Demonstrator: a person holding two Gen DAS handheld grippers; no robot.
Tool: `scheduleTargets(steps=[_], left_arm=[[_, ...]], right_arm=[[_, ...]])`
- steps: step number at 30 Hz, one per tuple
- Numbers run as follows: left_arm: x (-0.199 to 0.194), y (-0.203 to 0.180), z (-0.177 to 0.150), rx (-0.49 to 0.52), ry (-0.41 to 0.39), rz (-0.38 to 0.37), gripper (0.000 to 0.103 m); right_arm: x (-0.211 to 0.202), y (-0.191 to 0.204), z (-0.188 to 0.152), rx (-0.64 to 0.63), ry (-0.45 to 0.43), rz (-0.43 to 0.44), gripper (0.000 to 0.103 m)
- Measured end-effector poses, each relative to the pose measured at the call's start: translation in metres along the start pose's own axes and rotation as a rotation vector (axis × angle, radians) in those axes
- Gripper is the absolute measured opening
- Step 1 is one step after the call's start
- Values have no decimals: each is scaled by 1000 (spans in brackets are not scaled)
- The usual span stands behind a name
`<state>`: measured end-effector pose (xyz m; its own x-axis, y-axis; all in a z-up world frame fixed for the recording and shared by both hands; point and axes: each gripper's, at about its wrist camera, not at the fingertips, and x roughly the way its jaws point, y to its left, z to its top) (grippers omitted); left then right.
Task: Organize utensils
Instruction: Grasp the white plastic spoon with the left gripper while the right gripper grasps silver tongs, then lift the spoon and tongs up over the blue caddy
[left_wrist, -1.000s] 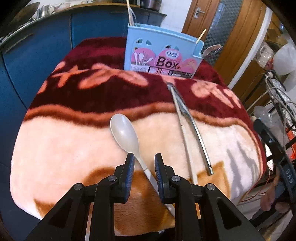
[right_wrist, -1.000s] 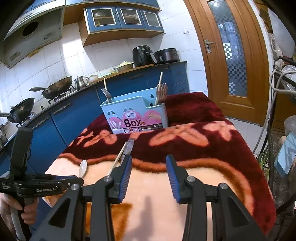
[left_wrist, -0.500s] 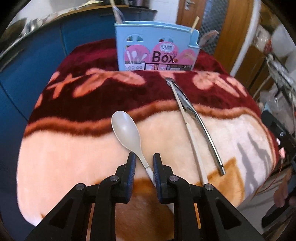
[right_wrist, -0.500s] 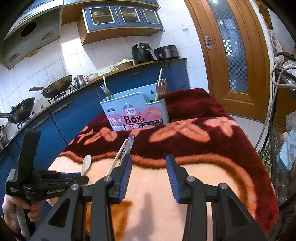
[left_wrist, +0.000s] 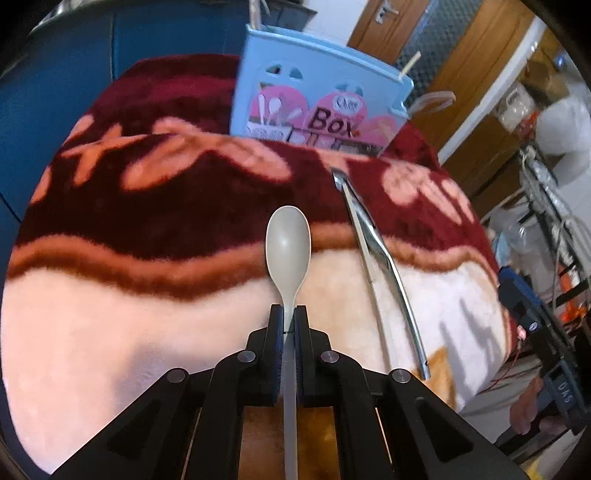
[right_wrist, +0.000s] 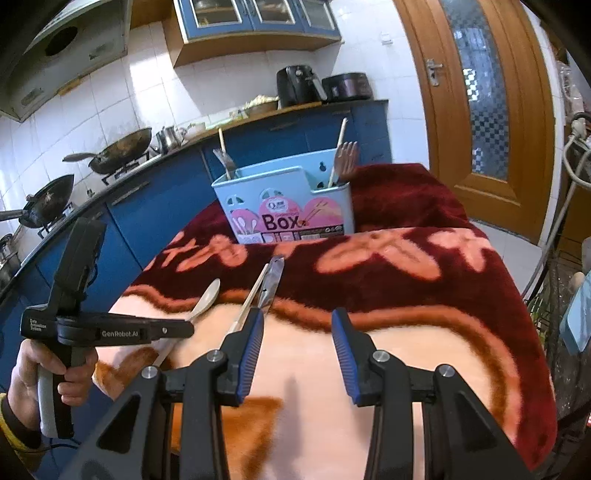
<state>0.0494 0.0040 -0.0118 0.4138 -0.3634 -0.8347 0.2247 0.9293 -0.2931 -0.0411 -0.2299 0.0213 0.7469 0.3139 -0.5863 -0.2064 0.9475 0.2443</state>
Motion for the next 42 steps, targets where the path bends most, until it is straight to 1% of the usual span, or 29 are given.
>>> scheduleTargets(steps=[3, 5, 7, 12, 16, 21, 23, 25, 28, 33, 35, 40, 42], left_arm=[[-10, 3, 3, -15, -65, -11, 5], [-16, 5, 5, -28, -100, -30, 5], [-26, 7, 7, -35, -153, -43, 5], [-46, 7, 10, -9, -271, -35, 5], [-53, 6, 12, 12, -322, -25, 5], [-60, 7, 11, 40, -384, -12, 5], [-63, 8, 9, 46, -400, -7, 5], [-65, 10, 9, 48, -414, -9, 5], [-67, 11, 8, 52, -425, -21, 5], [-72, 10, 9, 71, -453, -58, 5], [-73, 8, 10, 75, -460, -60, 5], [-76, 7, 15, 80, -470, -47, 5], [-76, 7, 17, 76, -474, -46, 5]], right_arm=[[10, 6, 6, -28, 53, 3, 41], [19, 13, 10, -57, 99, -5, 41], [29, 19, 14, -82, 149, -2, 41], [51, 28, 23, -81, 253, 36, 41], [67, 31, 29, -76, 317, 33, 40], [84, 37, 32, -115, 399, 17, 34], [91, 38, 33, -123, 434, 13, 31], [99, 39, 35, -129, 465, 13, 25], [111, 39, 39, -137, 520, 8, 21], [129, 40, 46, -157, 593, 8, 21], [136, 40, 46, -165, 616, 11, 21], [142, 38, 50, -169, 641, 32, 21], [140, 35, 50, -160, 636, 43, 19]])
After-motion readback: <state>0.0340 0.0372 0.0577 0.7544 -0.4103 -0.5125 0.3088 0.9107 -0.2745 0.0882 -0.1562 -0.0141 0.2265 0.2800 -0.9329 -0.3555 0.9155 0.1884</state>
